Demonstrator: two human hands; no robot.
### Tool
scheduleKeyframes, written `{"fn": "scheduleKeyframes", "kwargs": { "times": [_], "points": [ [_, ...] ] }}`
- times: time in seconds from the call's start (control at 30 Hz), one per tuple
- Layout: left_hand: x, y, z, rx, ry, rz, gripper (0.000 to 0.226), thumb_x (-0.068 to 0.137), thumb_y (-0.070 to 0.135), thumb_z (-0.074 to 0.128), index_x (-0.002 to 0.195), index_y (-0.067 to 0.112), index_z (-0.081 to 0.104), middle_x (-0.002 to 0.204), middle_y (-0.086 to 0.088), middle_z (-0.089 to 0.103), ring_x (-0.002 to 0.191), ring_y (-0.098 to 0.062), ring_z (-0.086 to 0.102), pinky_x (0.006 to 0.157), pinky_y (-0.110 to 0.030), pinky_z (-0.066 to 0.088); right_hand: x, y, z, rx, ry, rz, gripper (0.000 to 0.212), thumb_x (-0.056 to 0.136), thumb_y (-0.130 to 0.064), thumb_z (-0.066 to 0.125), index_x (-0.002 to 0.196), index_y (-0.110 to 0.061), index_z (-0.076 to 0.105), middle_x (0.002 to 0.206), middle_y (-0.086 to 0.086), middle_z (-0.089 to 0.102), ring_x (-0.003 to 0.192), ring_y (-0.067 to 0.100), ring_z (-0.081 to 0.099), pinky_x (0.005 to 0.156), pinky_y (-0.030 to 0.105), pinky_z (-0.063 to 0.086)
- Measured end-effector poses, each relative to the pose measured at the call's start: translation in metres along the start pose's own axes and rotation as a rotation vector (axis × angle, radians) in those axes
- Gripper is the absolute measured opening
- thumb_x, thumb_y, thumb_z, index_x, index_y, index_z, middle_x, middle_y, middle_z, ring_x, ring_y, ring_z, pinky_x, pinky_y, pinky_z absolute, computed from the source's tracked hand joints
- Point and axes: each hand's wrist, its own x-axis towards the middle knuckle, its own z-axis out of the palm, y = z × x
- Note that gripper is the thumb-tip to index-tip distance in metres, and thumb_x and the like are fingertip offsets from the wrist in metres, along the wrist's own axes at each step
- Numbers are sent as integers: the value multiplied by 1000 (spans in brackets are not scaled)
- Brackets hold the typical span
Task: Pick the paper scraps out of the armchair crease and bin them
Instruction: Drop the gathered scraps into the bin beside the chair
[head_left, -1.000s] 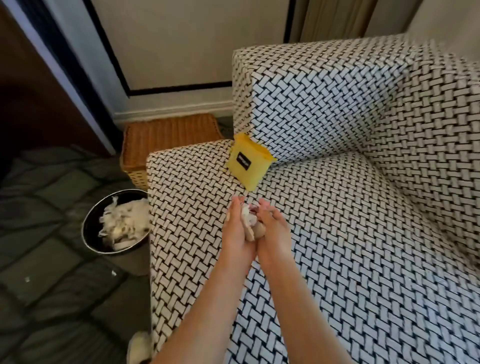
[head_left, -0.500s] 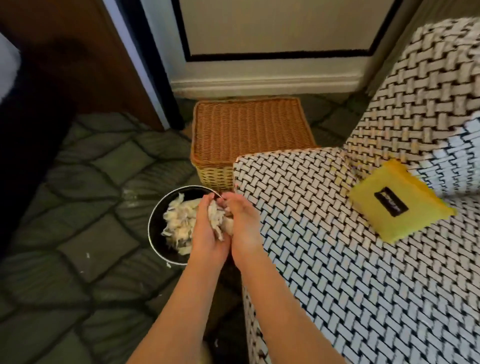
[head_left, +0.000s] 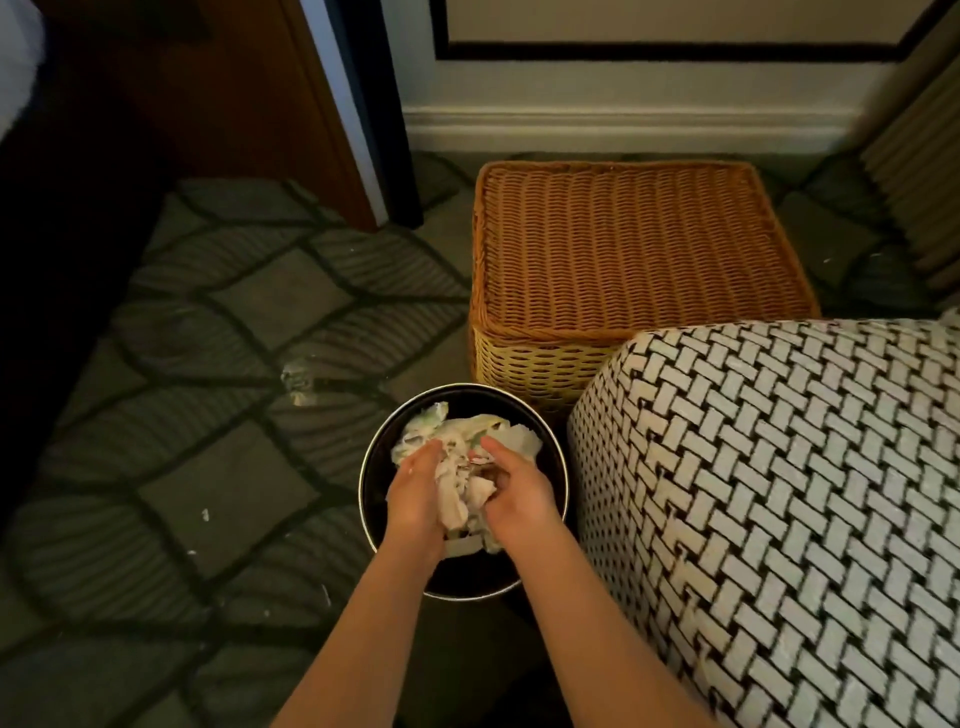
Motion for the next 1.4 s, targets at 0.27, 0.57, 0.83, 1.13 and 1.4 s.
{"fn": "scheduleKeyframes", "kwargs": {
  "times": [0.27, 0.57, 0.83, 1.13, 1.4],
  "points": [
    [6, -3, -4, 487, 161, 244, 31, 95, 27, 47, 122, 23, 60, 95, 6, 63, 80, -6, 56, 72, -16, 49, 10, 2, -12, -368, -2, -96, 32, 95, -11, 42, 124, -11, 56, 123, 10, 58, 96, 19, 57, 86, 30, 45],
    [-36, 12, 16, 815, 95, 358, 51, 88, -3, 40, 126, 26, 56, 139, -5, 49, 106, -10, 54, 82, -19, 37, -27, -20, -21, -630, -35, -335, 68, 83, 22, 24, 126, -21, 55, 142, 6, 42, 128, 14, 41, 89, 20, 43],
    [-127, 16, 69, 500, 33, 450, 44, 90, -8, 41, 124, 15, 57, 130, -5, 57, 122, -16, 50, 100, -24, 36, -116, -48, -37, -408, -259, -398, 55, 90, 15, 28, 126, -19, 51, 139, 4, 46, 124, 13, 46, 103, 27, 39],
    [-251, -35, 148, 366, -80, 576, 49, 89, -11, 41, 121, 22, 57, 119, 5, 60, 113, -5, 52, 91, -18, 38, -220, -98, -136, -184, -172, -571, 36, 95, 2, 37, 106, -23, 61, 119, -3, 61, 107, 12, 59, 89, 29, 49],
    [-330, -106, 203, 251, -142, 606, 29, 89, -7, 50, 104, 12, 66, 114, 1, 63, 104, -8, 57, 80, -10, 48, -289, -136, -249, -220, -60, -676, 36, 97, -1, 35, 104, -21, 64, 114, -3, 65, 102, 12, 62, 82, 28, 51]
  ]
}}
